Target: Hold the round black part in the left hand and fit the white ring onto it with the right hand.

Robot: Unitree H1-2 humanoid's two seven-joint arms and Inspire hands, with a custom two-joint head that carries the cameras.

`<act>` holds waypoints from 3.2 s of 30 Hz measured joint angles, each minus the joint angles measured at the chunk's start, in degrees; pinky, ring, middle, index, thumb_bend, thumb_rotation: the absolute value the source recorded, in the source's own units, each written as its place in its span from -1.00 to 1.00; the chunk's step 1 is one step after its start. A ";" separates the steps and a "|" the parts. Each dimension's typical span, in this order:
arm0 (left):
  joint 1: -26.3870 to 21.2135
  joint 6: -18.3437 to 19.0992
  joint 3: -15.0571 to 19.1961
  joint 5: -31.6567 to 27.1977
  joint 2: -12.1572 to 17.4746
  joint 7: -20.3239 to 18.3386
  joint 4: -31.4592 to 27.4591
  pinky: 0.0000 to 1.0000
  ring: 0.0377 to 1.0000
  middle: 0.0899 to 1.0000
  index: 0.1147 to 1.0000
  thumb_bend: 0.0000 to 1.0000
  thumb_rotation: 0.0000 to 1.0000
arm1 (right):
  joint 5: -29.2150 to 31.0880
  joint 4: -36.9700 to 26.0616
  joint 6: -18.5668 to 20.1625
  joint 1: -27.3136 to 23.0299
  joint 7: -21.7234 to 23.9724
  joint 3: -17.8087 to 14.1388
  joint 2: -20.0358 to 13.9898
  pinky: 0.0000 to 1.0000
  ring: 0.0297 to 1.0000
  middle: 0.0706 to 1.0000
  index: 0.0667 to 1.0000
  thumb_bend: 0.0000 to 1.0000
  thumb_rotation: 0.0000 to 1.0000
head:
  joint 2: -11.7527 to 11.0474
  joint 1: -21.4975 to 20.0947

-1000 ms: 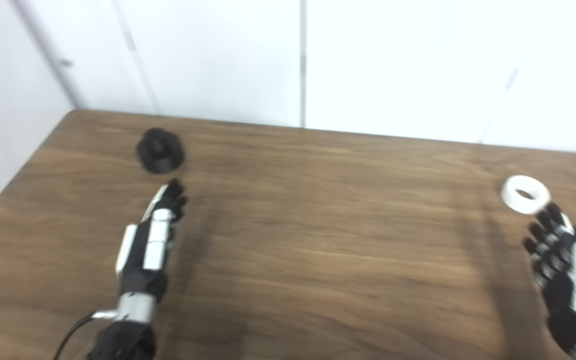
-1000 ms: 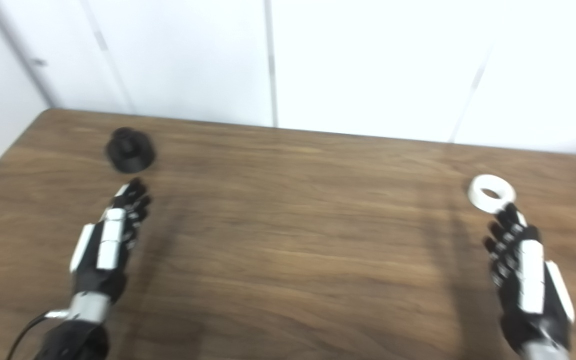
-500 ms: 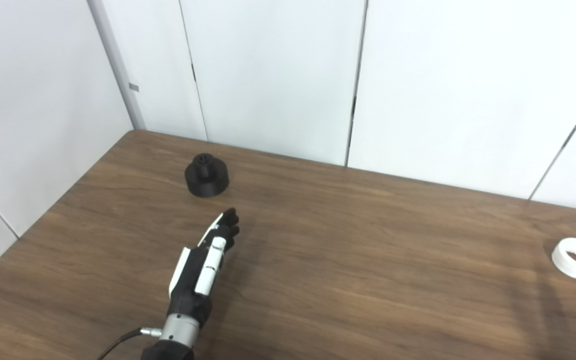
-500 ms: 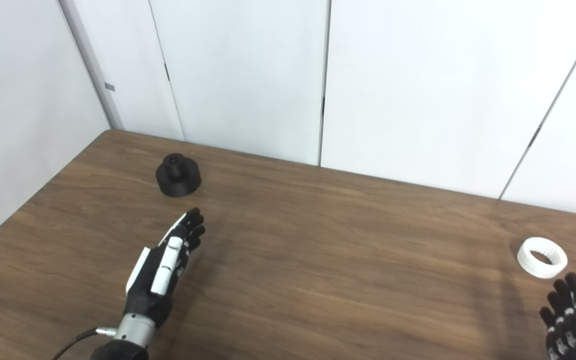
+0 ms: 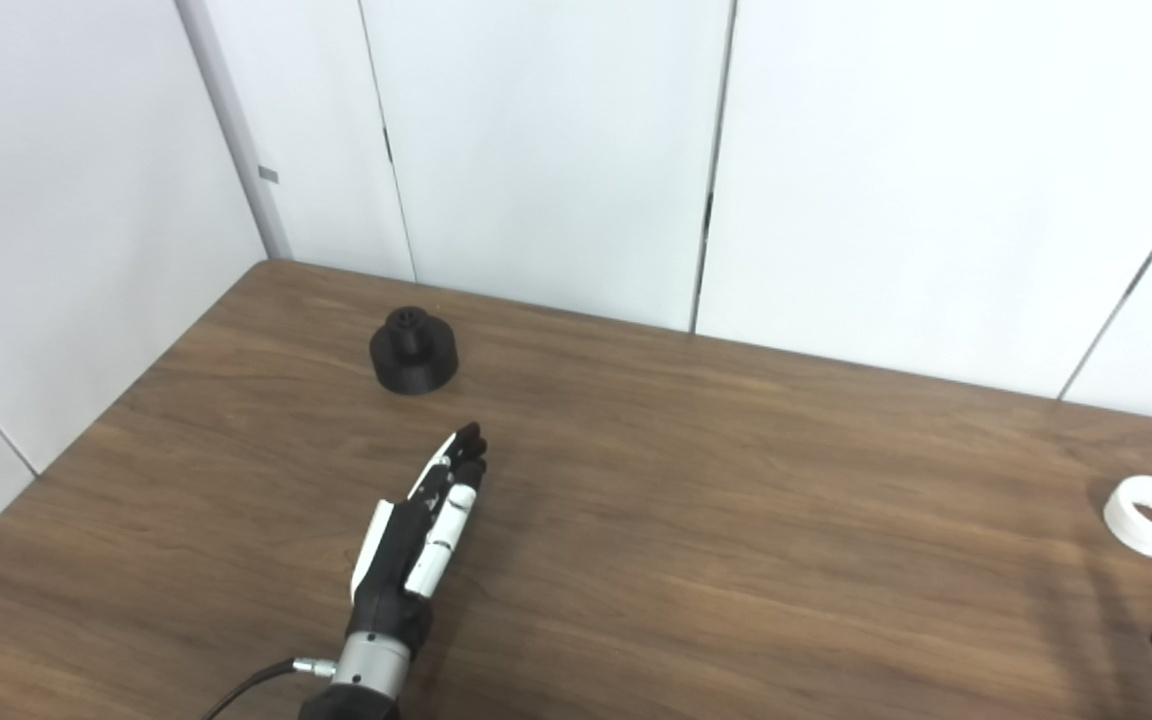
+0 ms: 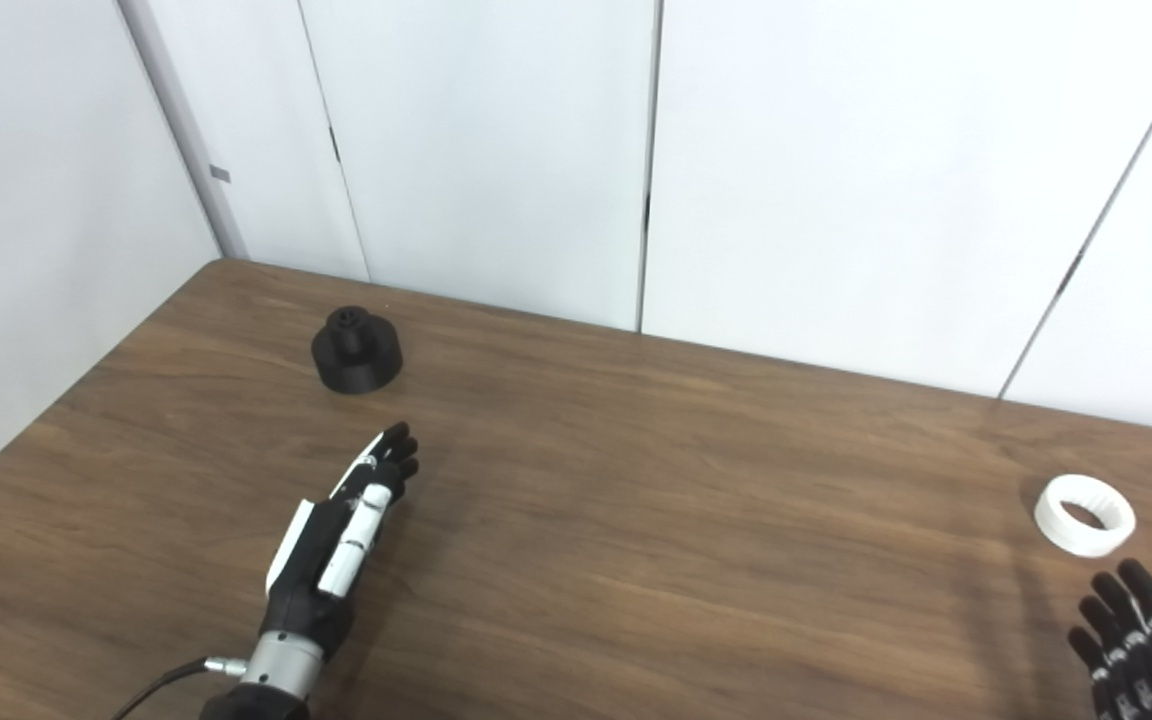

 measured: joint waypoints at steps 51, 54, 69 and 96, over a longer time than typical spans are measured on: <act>-31.30 20.39 -4.02 35.76 24.30 1.15 35.03 1.00 1.00 0.95 0.68 1.00 -0.35 | -2.01 -0.34 -0.80 0.63 -0.06 1.03 -0.14 0.91 0.93 0.88 0.92 0.57 1.00 | 0.26 -0.70; -33.26 20.37 -4.78 35.05 24.51 1.08 37.49 1.00 1.00 0.95 0.68 1.00 -0.30 | -2.04 -0.36 -0.81 0.66 -0.06 1.22 -0.14 0.90 0.94 0.89 0.93 0.59 1.00 | 0.26 -0.88; -36.35 16.39 -7.45 33.25 25.32 2.08 43.41 1.00 1.00 0.93 0.68 1.00 -0.23 | -3.20 -0.74 -0.81 0.75 -0.42 1.81 -0.13 0.92 0.95 0.89 0.94 0.59 1.00 | 0.44 -1.14; -38.70 18.67 -11.27 32.61 25.31 -0.37 42.09 1.00 1.00 0.94 0.66 1.00 -0.28 | -3.69 -1.40 -0.73 0.77 -1.21 2.51 -0.05 0.88 0.93 0.86 0.93 0.52 1.00 | 0.70 -2.02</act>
